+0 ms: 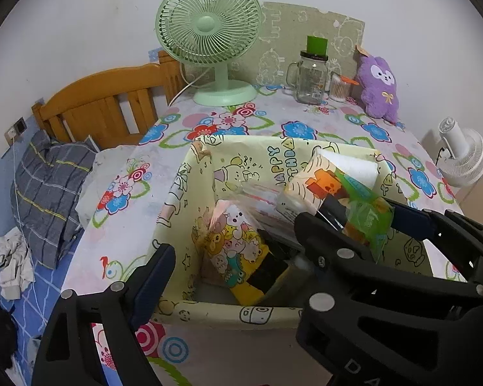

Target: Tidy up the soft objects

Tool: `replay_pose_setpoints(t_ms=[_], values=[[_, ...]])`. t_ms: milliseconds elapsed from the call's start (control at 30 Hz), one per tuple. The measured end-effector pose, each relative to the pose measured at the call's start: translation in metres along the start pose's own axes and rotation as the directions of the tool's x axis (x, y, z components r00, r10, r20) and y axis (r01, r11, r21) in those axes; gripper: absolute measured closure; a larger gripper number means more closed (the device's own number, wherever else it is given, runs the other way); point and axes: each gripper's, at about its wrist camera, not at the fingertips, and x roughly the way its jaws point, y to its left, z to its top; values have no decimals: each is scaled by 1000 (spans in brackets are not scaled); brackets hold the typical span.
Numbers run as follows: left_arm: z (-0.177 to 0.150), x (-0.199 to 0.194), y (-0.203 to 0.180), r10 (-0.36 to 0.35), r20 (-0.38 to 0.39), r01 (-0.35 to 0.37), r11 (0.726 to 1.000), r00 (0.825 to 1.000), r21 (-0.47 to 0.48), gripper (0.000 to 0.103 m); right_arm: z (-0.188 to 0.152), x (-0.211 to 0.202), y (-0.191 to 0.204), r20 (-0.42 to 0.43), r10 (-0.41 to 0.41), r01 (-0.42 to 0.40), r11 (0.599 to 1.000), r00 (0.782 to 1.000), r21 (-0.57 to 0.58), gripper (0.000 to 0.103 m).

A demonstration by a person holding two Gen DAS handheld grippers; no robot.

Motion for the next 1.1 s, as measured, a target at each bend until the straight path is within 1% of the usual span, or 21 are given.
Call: replay_pose_setpoints(t_ms=[133,200,400,600,933,1100], values=[[-1,-1,-2,-3,3,3,1000,1000,6,9,-2,-3,-2,0,-26,26,1000,1000,4,18],[-2,-2,-4,-3,3,3,1000,1000,7,8,-3,-7,-4,9,-47,47,999,999,1,16],[-2,-9,-12,-11,16,11,1000,1000,13,6,-3,-20,-10,20,-90,90,996,996,-13,16],[0,-27,-19,-5,64,4,1000,998,13,1,-5,-38,-21,42,-83,82,996,996,30,16],[-1,-48,-40,-13,105,8,999,994,50,0,-12,-72,-33,100,-107,104,994,989,35,16],[0,-62,-50,-17,134,9,998,991,62,0,-16,-93,-42,140,-125,119,992,982,49,16]])
